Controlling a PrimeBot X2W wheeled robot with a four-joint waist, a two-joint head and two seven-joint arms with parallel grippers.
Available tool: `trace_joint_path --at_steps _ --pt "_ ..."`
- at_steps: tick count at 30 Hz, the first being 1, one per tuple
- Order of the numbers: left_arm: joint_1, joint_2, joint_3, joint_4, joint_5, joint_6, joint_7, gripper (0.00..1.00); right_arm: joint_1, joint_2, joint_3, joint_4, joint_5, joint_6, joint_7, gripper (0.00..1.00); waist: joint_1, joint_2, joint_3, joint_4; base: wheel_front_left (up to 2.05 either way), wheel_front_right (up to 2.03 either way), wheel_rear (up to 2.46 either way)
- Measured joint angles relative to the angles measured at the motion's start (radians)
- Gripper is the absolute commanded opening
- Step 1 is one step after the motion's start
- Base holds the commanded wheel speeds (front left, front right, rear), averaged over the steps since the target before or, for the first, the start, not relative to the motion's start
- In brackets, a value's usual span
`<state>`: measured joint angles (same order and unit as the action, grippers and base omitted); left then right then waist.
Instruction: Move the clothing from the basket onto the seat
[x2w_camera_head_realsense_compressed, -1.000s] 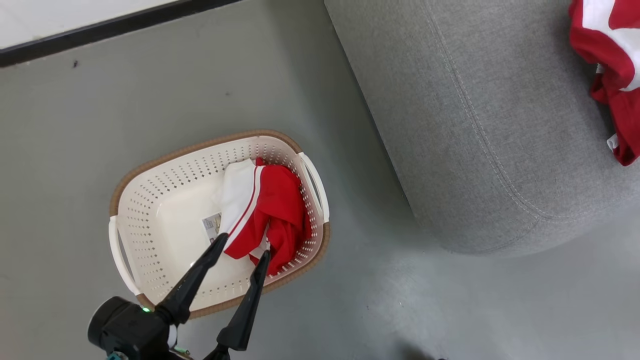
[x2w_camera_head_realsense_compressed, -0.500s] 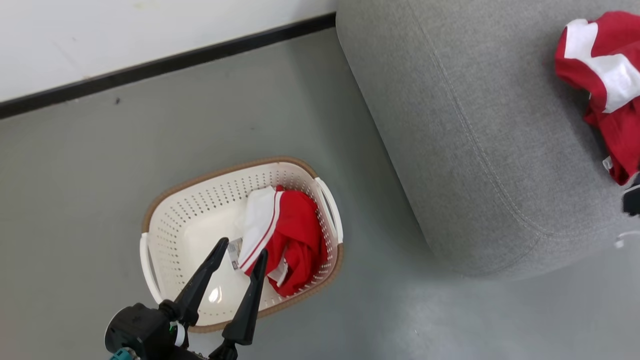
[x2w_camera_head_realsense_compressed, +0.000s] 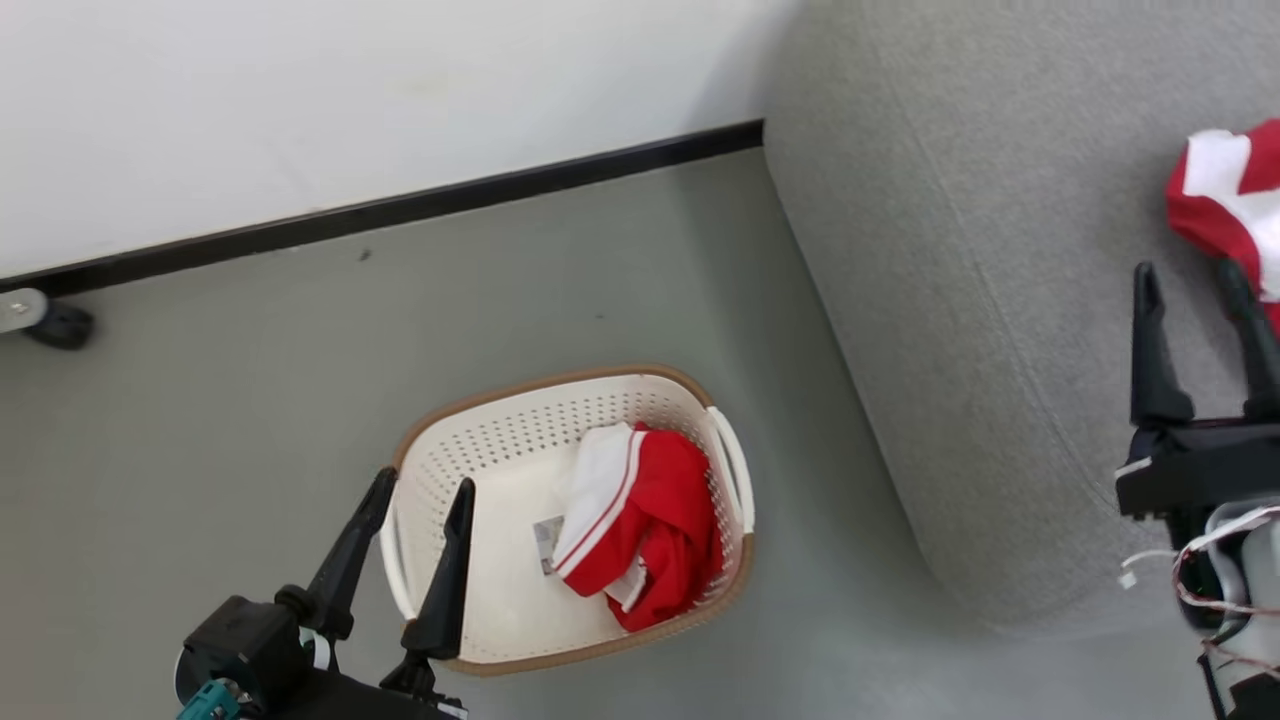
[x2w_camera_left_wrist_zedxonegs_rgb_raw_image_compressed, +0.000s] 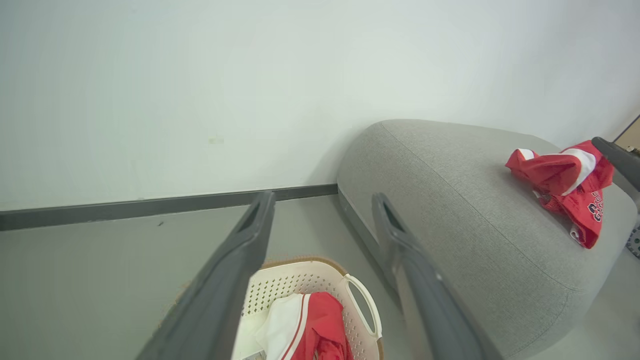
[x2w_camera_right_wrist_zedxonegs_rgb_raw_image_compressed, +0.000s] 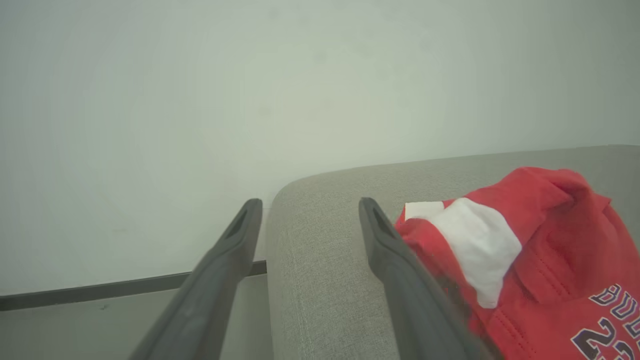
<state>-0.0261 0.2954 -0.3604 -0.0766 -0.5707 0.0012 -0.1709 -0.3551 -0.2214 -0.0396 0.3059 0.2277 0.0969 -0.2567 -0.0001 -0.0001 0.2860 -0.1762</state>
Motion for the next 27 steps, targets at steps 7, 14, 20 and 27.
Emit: trace_joint_path --at_steps 7,14,20,27 --pt "-0.019 -0.013 0.022 0.067 0.000 0.009 -0.024 1.00 0.052 0.034 0.020 -0.012 -0.001 0.005 0.000 1.00 -0.0001 0.0000 -0.046 0.078 0.00 0.00 0.00" --pt "-0.027 -0.011 0.069 0.164 -0.021 0.012 -0.044 1.00 0.104 0.067 0.077 -0.004 -0.027 0.009 0.000 1.00 -0.0001 0.0000 -0.096 0.172 0.00 0.00 0.00" --pt "-0.014 -0.012 0.108 0.219 -0.040 0.027 -0.057 1.00 0.142 0.113 0.129 0.036 -0.040 0.015 0.000 1.00 0.0000 -0.0001 -0.147 0.219 0.00 0.00 0.00" --pt "0.052 -0.016 0.141 0.241 -0.040 0.048 -0.069 1.00 0.187 0.138 0.185 0.087 -0.044 0.018 0.000 1.00 -0.0001 -0.0001 -0.212 0.242 0.00 0.00 0.00"
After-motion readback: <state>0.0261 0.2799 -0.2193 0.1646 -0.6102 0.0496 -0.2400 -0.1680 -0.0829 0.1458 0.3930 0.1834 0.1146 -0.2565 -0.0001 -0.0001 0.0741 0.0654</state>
